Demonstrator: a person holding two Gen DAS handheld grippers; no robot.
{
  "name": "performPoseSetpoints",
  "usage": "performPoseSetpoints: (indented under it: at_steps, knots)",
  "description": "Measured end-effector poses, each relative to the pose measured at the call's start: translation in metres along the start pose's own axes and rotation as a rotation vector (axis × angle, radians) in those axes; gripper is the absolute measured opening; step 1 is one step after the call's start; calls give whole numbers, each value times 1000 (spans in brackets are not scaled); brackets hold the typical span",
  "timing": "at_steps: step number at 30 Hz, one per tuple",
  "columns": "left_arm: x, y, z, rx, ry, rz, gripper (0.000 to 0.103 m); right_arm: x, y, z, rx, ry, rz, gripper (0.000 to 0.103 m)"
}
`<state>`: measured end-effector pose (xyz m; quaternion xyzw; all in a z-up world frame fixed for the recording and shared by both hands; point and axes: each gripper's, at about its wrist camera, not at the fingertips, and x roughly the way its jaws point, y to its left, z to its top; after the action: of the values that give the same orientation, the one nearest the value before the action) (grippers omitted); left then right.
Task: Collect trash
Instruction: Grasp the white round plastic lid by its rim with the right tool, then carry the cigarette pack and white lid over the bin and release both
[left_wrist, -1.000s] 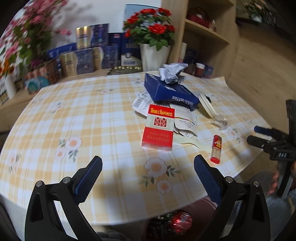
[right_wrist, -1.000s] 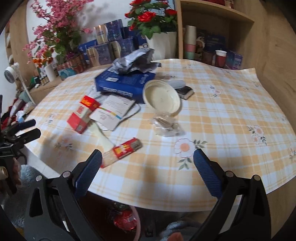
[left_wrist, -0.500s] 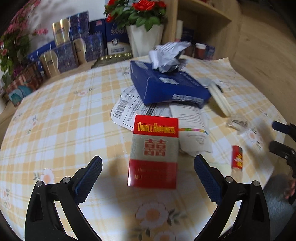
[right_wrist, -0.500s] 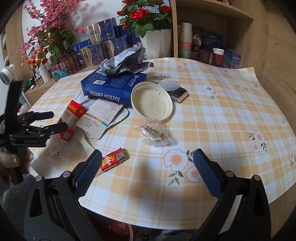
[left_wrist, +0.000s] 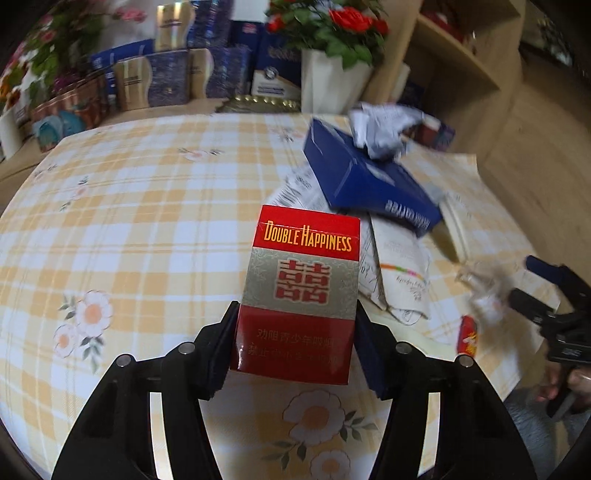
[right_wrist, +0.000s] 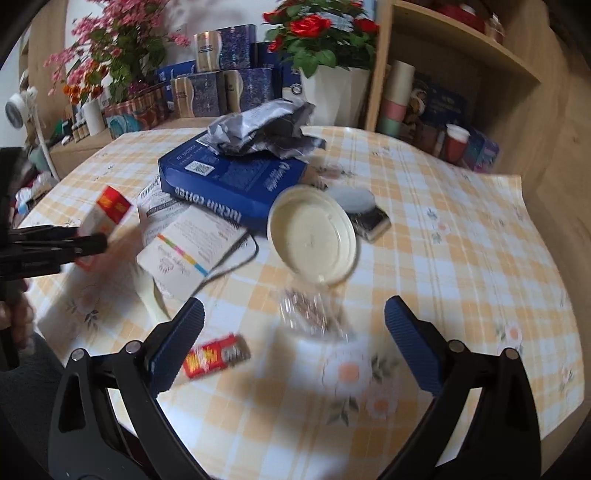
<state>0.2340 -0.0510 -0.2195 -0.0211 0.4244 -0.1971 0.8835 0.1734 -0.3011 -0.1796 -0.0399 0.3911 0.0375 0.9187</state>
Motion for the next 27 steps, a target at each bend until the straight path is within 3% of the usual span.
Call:
performPoseSetpoints:
  at_steps: [5, 9, 14, 16, 17, 18, 20, 27]
  knots:
    - [-26, 6, -2, -29, -32, -4, 57, 31, 2, 28, -15, 60, -6, 82]
    - [-40, 5, -4, -20, -50, -3, 57, 49, 8, 43, -55, 93, -39, 78]
    - [-52, 3, -2, -13, -81, -11, 56, 81, 22, 51, -160, 187, -170, 67]
    - [-55, 1, 0, -10, -87, -14, 56, 90, 24, 52, -193, 222, -202, 52]
    - [-57, -1, 0, -5, -94, -16, 56, 91, 25, 52, -201, 230, -200, 28]
    - [-59, -2, 1, 0, -99, -17, 56, 89, 25, 52, -206, 231, -199, 18]
    - [-66, -6, 1, 16, -114, -20, 56, 78, 24, 56, -202, 187, -213, 15]
    - [-85, -18, -1, 46, -139, -43, 56, 22, 16, 70, -156, 33, -186, 15]
